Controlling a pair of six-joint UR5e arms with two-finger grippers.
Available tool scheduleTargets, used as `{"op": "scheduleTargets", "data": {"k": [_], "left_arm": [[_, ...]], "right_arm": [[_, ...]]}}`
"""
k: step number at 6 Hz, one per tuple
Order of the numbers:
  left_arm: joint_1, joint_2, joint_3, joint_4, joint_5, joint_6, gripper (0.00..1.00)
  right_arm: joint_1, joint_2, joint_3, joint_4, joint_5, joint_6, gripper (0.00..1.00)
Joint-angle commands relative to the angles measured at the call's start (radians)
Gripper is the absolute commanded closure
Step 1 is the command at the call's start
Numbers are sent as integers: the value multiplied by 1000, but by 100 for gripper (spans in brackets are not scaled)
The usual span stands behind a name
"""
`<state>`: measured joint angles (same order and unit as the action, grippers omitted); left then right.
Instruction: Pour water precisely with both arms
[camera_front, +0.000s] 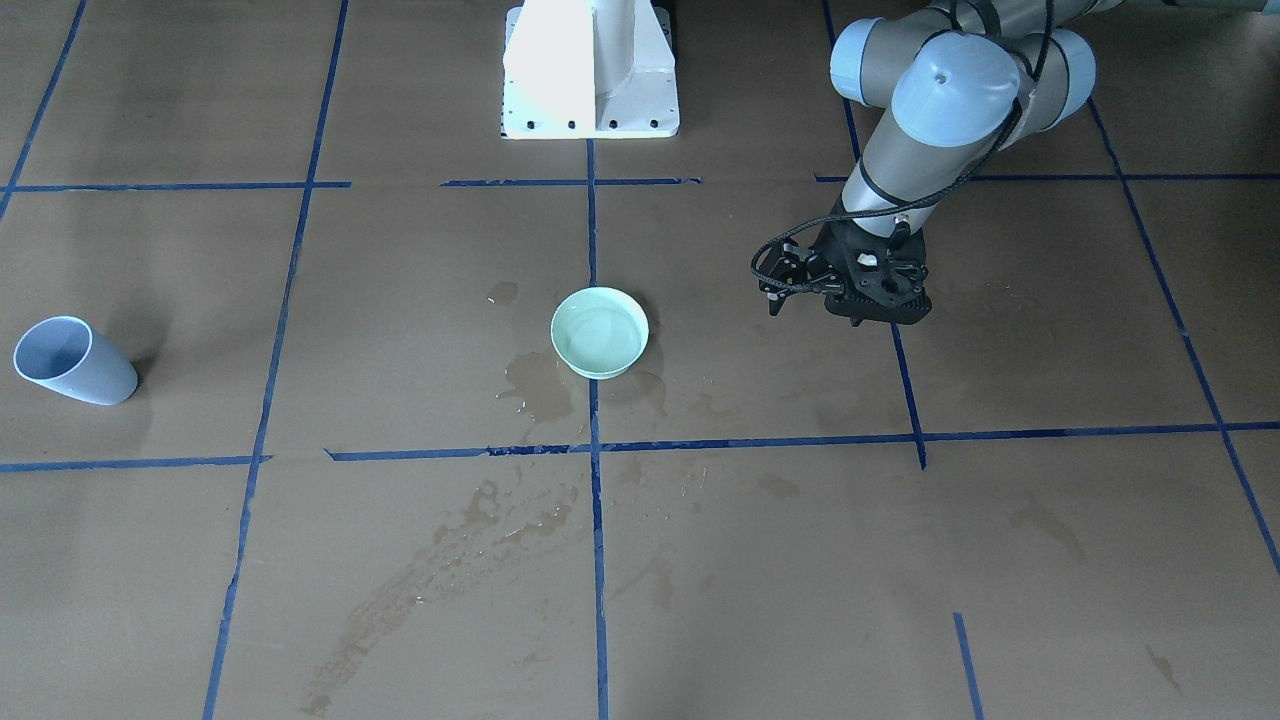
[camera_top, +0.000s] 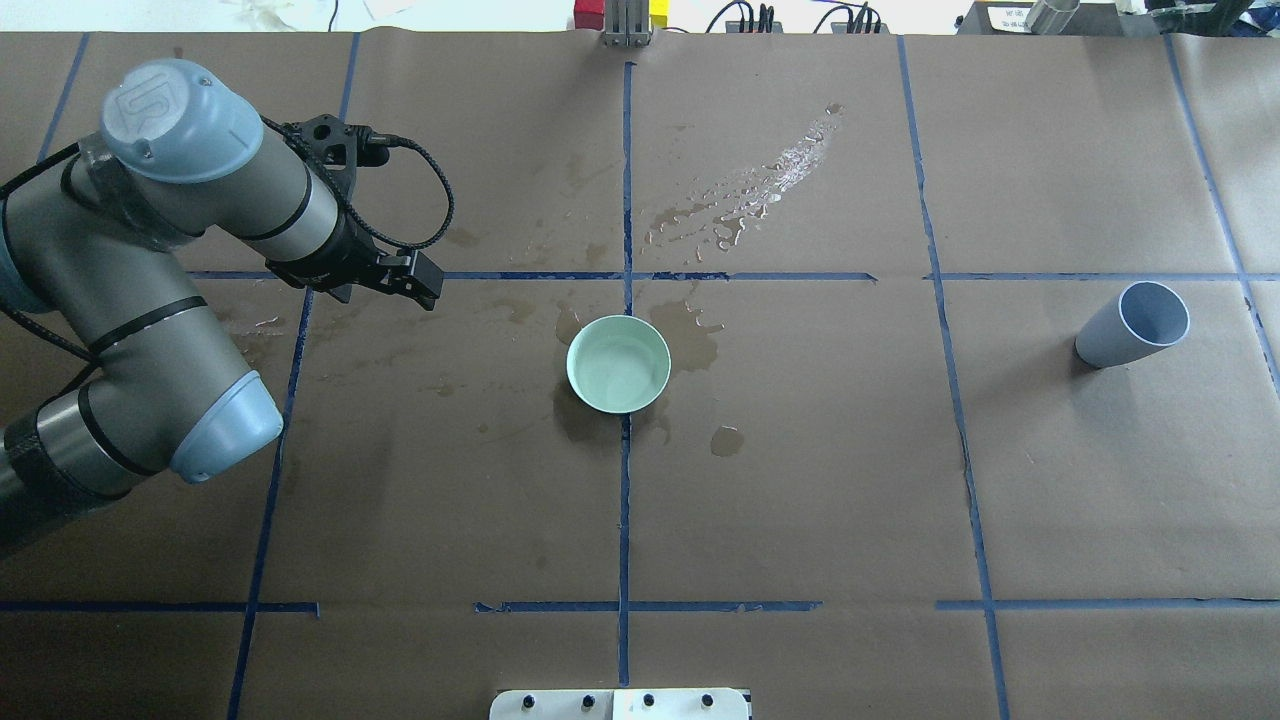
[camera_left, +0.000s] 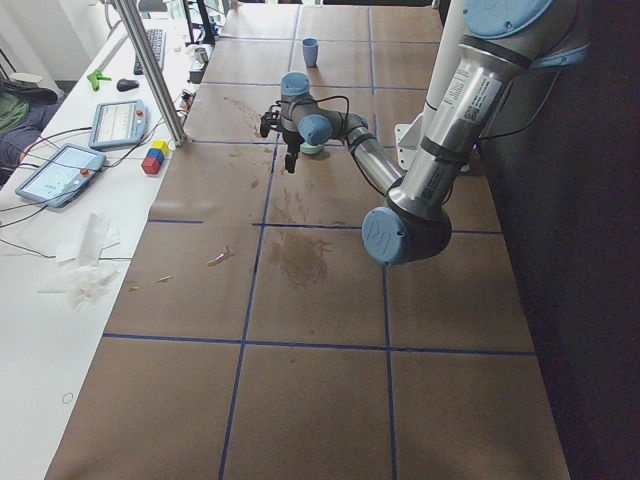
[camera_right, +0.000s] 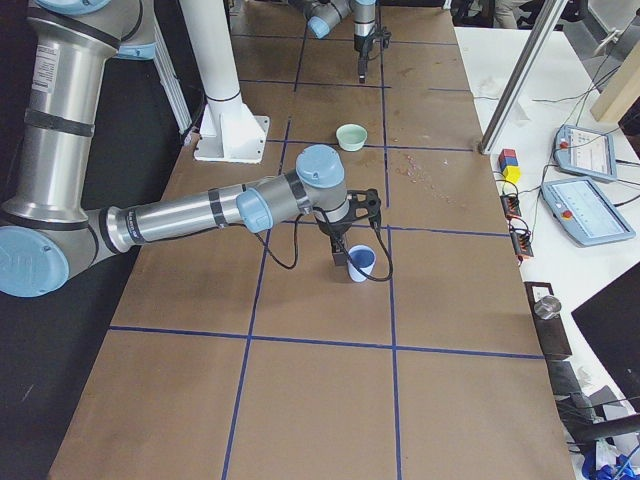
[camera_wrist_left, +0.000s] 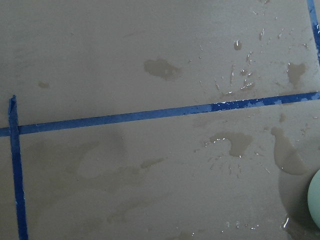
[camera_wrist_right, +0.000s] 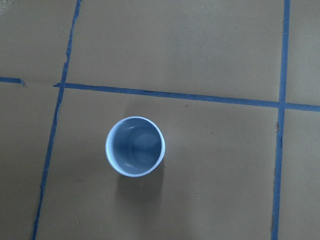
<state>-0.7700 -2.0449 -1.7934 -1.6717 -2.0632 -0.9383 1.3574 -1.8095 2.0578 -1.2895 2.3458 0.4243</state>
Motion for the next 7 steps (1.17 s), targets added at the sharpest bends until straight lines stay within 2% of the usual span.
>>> {"op": "scheduleTargets", "data": {"k": [1,2,3,4,5,7], "left_arm": [[0,0,0,0,0,-4,0],[0,0,0,0,0,-8,0],[0,0,0,0,0,-8,0],[2,0,0,0,0,-13,0],[3,0,2,-2,0,-20,0],[5,0,2,-5,0,-31,0]], "right_arm": [[-140,-72,2,260,-151,188,0],[-215,-133,-8,406,-242,267,0],[-277,-160,-69,561,-305,325,0],[-347,-163,-185,754,-401,384,0],[-418,-163,-236,824,-498,407,0],[-574,-163,-240,848,-676,505,0]]}}
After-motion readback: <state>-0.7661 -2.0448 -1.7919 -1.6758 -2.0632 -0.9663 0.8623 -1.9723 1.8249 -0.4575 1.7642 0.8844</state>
